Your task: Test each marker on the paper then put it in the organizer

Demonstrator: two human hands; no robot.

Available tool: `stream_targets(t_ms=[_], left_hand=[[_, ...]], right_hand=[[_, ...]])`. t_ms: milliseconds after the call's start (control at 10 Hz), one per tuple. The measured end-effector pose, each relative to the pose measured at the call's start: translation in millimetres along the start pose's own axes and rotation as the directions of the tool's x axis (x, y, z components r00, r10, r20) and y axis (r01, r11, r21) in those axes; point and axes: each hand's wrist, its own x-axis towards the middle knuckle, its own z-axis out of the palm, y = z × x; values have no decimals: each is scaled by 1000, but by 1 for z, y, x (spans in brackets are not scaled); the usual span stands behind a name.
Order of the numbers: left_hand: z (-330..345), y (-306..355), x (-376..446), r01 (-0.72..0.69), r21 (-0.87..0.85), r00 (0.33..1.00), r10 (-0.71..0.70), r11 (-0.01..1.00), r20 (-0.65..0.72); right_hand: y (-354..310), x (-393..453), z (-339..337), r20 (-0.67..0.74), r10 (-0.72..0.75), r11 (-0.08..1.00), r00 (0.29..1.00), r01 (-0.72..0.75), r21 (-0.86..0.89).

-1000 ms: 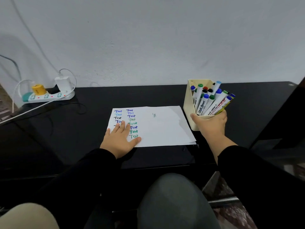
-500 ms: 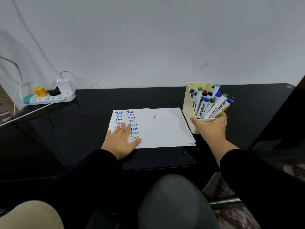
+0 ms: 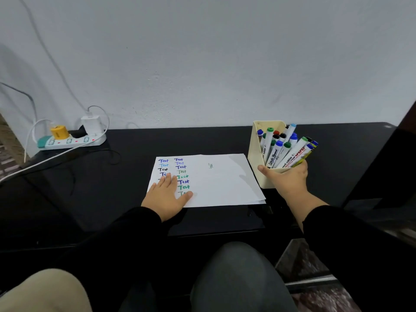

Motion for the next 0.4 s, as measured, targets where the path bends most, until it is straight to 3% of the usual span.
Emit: stream_targets(t_ms=[200, 300, 400], left_hand=[[-14, 3, -18, -22, -219, 1000, 22, 976, -3], [-23, -3, -48, -51, -353, 996, 20, 934, -89], [-24, -25, -100, -169, -319, 981, 127, 932, -147]], right_hand=[[-13, -12, -15, 50, 222, 974, 974, -223, 29], [-15, -28, -40, 255, 190, 980, 948, -198, 6], [-25, -55, -85, 450, 153, 988, 880, -137, -67]])
